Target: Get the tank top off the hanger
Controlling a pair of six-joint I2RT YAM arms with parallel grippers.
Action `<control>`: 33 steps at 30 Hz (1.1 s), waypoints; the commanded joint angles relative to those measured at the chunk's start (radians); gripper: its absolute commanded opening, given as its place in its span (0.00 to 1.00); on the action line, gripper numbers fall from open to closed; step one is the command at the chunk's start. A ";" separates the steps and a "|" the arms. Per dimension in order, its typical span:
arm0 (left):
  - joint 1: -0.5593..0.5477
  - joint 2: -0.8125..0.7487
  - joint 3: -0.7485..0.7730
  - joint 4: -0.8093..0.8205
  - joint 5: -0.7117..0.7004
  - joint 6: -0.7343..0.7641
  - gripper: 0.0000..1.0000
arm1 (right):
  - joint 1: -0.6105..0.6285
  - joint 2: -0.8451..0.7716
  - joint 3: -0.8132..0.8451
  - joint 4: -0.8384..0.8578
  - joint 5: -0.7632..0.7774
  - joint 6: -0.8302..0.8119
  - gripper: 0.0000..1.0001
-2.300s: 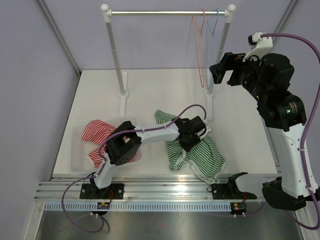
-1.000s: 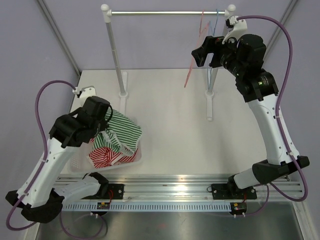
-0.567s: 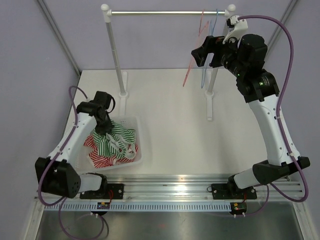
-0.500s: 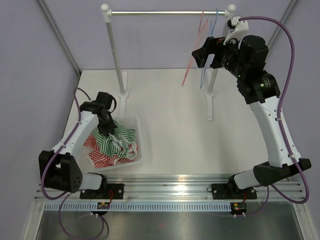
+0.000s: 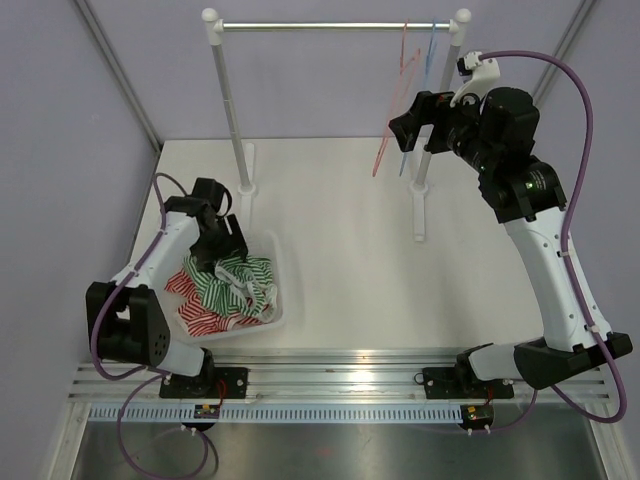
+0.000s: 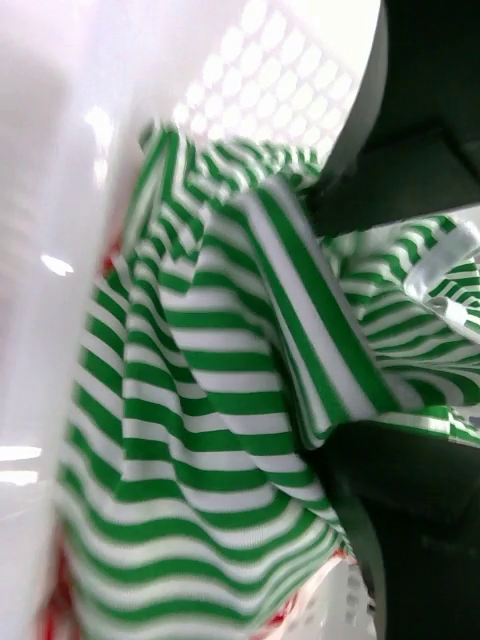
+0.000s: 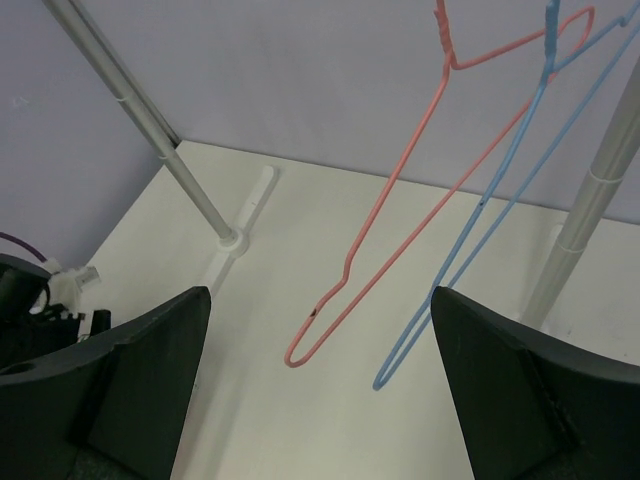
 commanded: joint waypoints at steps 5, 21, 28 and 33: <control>0.001 -0.138 0.203 -0.074 -0.150 0.045 0.99 | 0.002 -0.045 -0.060 -0.055 0.077 -0.044 0.99; 0.001 -0.531 0.193 0.253 -0.347 0.408 0.99 | 0.000 -0.142 -0.183 -0.245 0.465 0.072 0.99; 0.000 -0.672 0.099 0.276 -0.338 0.439 0.99 | 0.000 -0.309 -0.373 -0.250 0.397 0.042 0.99; -0.002 -0.700 0.110 0.236 -0.373 0.443 0.99 | 0.000 -0.435 -0.483 -0.253 0.396 0.022 0.99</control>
